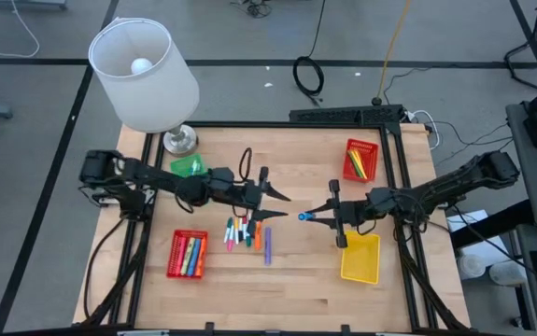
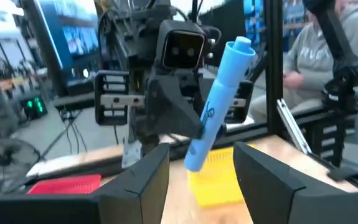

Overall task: Pick & Place Markers
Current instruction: Put the blue highlighter pen into the bottom red basket

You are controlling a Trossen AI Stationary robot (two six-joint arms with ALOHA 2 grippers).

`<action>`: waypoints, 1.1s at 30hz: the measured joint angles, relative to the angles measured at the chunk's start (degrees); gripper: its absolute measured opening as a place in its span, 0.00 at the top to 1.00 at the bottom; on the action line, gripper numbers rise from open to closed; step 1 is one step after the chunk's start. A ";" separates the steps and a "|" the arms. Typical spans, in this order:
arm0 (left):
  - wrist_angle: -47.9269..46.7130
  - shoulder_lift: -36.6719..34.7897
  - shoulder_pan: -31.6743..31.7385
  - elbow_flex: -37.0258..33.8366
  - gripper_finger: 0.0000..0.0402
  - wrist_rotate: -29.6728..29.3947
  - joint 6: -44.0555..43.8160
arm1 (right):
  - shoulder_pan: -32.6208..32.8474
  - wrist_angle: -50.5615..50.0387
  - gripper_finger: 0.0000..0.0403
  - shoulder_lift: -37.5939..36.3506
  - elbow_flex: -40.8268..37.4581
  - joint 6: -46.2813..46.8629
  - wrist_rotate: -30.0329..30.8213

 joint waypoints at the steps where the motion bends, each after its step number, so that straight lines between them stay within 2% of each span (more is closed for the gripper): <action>1: 2.93 1.35 -0.17 0.00 0.54 0.14 0.00 | 0.15 -0.08 0.90 0.00 0.00 -0.02 0.01; 6: 18.25 7.59 -1.53 0.00 0.54 0.47 0.21 | 0.10 -0.27 0.90 0.02 0.00 -0.07 0.20; 9: 22.10 10.16 -2.46 0.43 0.54 0.55 0.44 | 0.10 -0.29 0.90 0.02 0.00 -0.24 0.20; 12: 22.07 11.86 -2.93 2.67 0.54 0.56 -0.55 | 0.08 -0.23 0.90 0.09 0.00 -0.24 0.22; 16: 16.84 13.57 -3.20 7.72 0.54 0.53 -2.44 | 0.08 1.77 0.90 1.99 0.05 -0.21 0.22; 24: -2.05 13.82 -3.20 16.86 0.54 -0.87 -1.99 | 0.08 3.65 0.90 4.43 0.08 -1.07 0.42; 33: -4.02 13.82 -3.20 17.92 0.54 -0.72 -2.37 | 0.08 3.48 0.90 3.84 0.09 -1.27 0.35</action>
